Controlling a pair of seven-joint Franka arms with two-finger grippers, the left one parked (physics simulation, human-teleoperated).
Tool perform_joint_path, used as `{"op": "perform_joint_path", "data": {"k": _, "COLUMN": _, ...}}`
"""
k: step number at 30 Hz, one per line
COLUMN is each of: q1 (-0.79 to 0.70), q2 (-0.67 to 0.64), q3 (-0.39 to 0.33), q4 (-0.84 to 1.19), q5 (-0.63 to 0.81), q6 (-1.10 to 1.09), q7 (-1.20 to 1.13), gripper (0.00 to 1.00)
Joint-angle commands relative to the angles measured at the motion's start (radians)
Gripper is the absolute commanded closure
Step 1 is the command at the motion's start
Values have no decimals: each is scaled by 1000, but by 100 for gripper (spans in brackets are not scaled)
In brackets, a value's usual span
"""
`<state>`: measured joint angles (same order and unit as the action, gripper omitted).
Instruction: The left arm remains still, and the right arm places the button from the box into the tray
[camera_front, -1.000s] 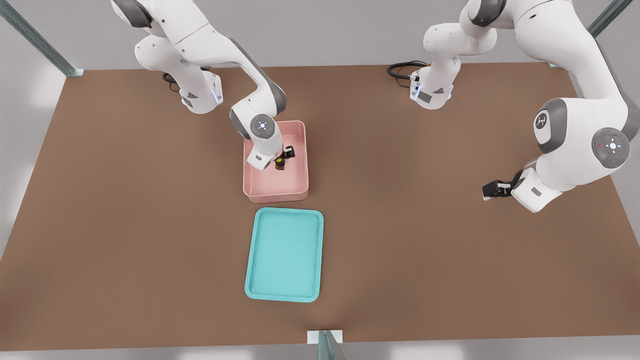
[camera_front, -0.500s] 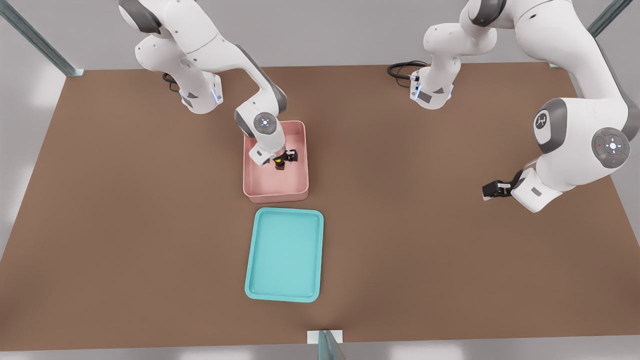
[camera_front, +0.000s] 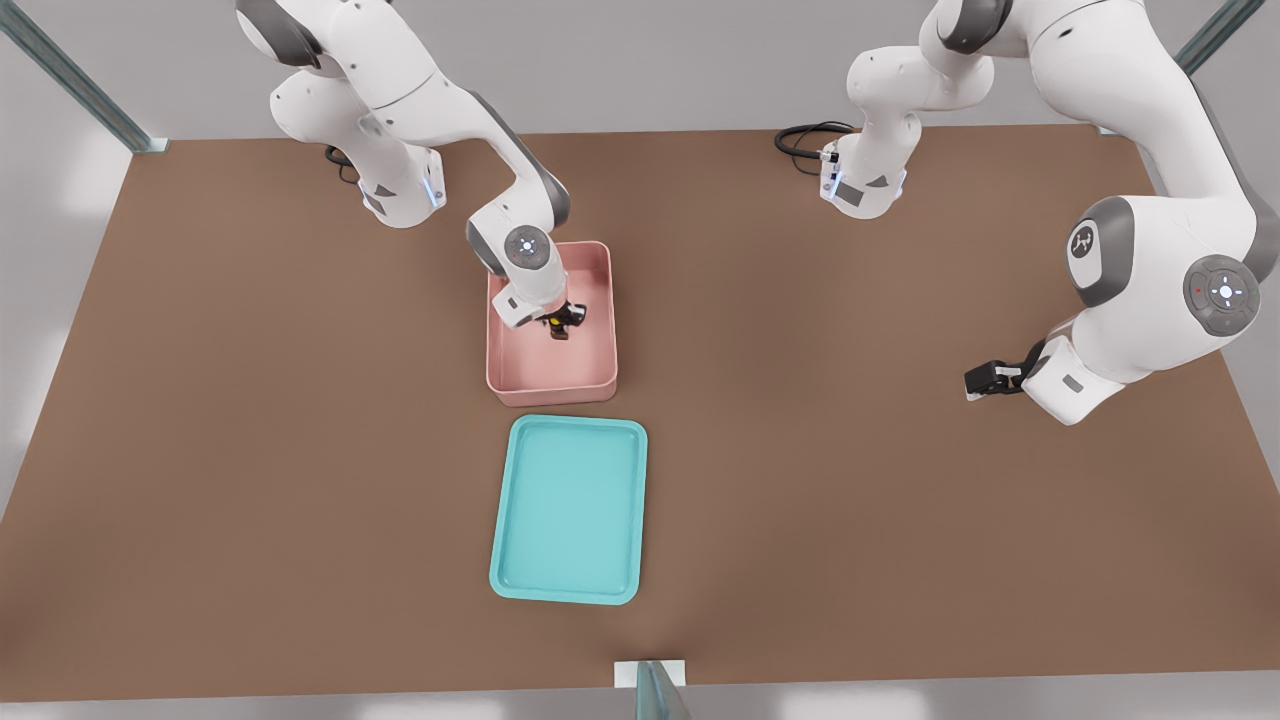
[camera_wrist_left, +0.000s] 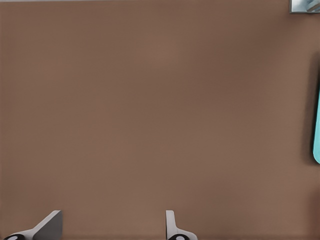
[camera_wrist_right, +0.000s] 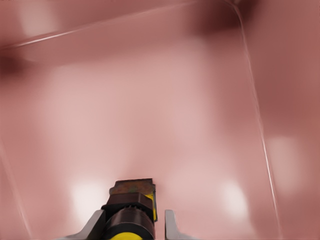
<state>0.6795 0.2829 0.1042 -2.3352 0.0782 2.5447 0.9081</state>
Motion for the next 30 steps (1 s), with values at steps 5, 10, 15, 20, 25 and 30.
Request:
{"op": "perform_joint_path", "data": {"k": 5, "q1": 0, "q2": 5, "q3": 0, "q4": 5, "q5": 3, "q6": 6, "q7": 104, "gripper": 45}}
{"op": "perform_joint_path", "data": {"k": 10, "q1": -5, "q2": -8, "q3": -5, "q4": 7, "q5": 3, "q6": -4, "q7": 104, "gripper": 52}}
{"op": "perform_joint_path", "data": {"k": 15, "q1": -6, "q2": -68, "q3": -6, "q4": 25, "q5": 9, "q6": -64, "q7": 101, "gripper": 52}}
{"op": "perform_joint_path", "data": {"k": 20, "q1": -11, "q2": -111, "q3": -15, "q4": 96, "q5": 12, "q6": -156, "q7": 100, "gripper": 52}}
{"op": "perform_joint_path", "data": {"k": 25, "q1": -57, "q2": -123, "q3": -20, "q4": 224, "q5": 11, "q6": -314, "q7": 91, "gripper": 52}}
{"op": "perform_joint_path", "data": {"k": 30, "q1": -127, "q2": -76, "q3": -17, "q4": 373, "q5": 6, "q6": -423, "q7": 68, "gripper": 52}}
